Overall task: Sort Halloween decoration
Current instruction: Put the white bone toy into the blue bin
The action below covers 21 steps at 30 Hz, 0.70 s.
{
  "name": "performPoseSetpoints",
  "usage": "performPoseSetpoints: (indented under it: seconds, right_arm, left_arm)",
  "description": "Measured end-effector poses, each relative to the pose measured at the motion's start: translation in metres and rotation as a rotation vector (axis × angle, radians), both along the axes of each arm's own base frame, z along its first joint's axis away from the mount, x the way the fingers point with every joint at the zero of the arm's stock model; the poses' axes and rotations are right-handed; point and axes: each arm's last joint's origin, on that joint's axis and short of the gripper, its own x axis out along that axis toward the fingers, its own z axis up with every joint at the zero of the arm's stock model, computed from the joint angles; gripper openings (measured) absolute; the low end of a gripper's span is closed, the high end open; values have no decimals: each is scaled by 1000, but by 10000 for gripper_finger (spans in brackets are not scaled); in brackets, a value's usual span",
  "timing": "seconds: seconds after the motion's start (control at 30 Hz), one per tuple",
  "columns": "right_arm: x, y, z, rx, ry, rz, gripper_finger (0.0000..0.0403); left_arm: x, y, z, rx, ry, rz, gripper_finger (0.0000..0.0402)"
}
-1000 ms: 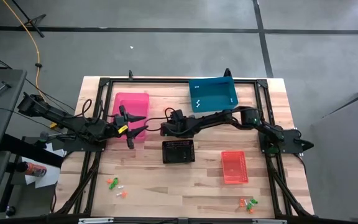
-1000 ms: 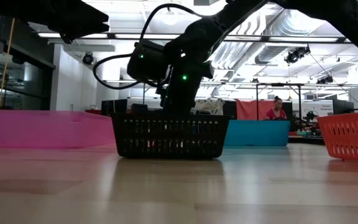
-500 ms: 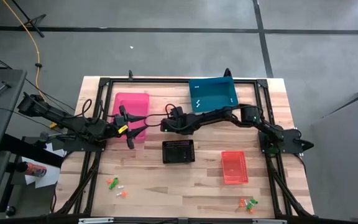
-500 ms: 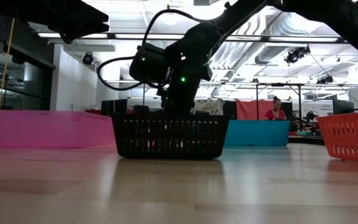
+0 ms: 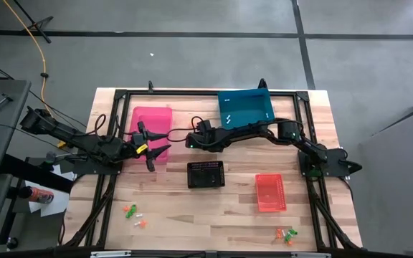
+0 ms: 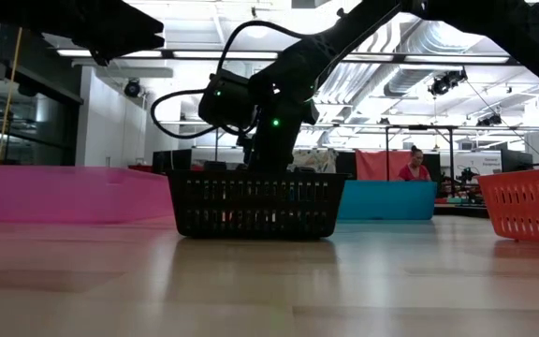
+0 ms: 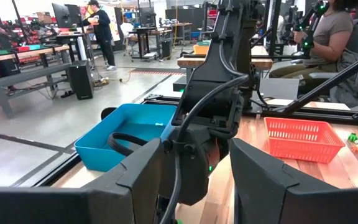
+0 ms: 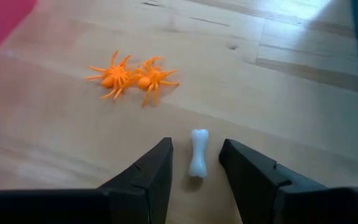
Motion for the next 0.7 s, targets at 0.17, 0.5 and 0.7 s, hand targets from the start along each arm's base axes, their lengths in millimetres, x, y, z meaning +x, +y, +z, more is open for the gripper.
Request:
performPoseSetpoints:
  seconds: [0.17,0.5,0.7]
  right_arm:
    - [0,2,0,5,9,9,115]
    - [-2,9,-1,-20,62,45,10]
    - [-4,15,-2,-36,130,92,8]
  left_arm:
    - [0,0,0,0,0,0,174]
    - [0,0,0,-85,-30,3,174]
    - [0,0,2,-106,-52,3,174]
